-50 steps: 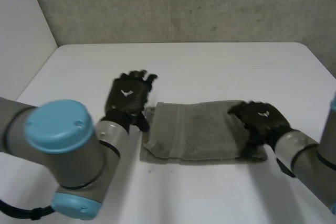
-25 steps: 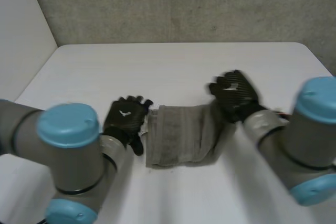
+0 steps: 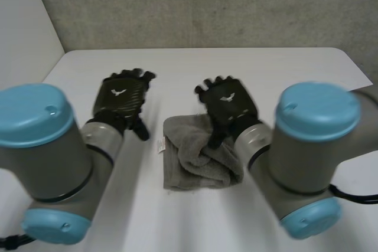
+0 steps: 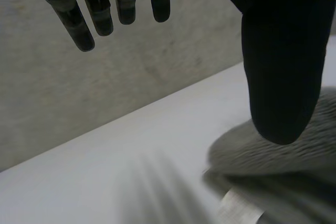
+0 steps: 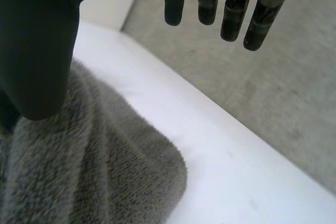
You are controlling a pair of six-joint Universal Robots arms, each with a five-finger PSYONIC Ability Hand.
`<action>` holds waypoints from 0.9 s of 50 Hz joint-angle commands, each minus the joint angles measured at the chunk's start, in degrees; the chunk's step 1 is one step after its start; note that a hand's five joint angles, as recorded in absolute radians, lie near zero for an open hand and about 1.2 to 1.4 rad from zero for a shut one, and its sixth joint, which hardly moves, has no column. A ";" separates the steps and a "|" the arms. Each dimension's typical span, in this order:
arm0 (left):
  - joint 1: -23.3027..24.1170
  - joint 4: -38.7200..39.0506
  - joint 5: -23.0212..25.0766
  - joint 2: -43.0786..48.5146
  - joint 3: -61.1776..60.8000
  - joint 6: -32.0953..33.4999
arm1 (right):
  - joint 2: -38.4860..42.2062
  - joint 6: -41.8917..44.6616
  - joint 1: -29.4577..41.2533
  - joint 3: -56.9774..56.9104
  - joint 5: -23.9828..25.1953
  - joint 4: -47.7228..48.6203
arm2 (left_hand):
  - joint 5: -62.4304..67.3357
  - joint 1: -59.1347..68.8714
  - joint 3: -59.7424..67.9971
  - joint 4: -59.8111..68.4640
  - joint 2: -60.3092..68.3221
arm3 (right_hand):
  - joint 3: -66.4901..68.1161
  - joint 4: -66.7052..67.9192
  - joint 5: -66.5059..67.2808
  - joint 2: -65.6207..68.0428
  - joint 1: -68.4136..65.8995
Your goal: Fold the laundry
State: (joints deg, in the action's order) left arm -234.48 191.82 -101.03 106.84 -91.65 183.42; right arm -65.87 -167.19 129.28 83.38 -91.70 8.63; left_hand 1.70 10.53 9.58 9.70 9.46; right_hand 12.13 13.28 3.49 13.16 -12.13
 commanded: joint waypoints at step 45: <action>-8.96 -32.44 2.94 -10.85 22.91 -7.02 | -16.03 -5.51 -15.99 -8.22 -5.59 -15.46 | -1.70 -0.53 0.42 0.30 0.54 | -2.13 -3.28 -3.49 -3.16 2.13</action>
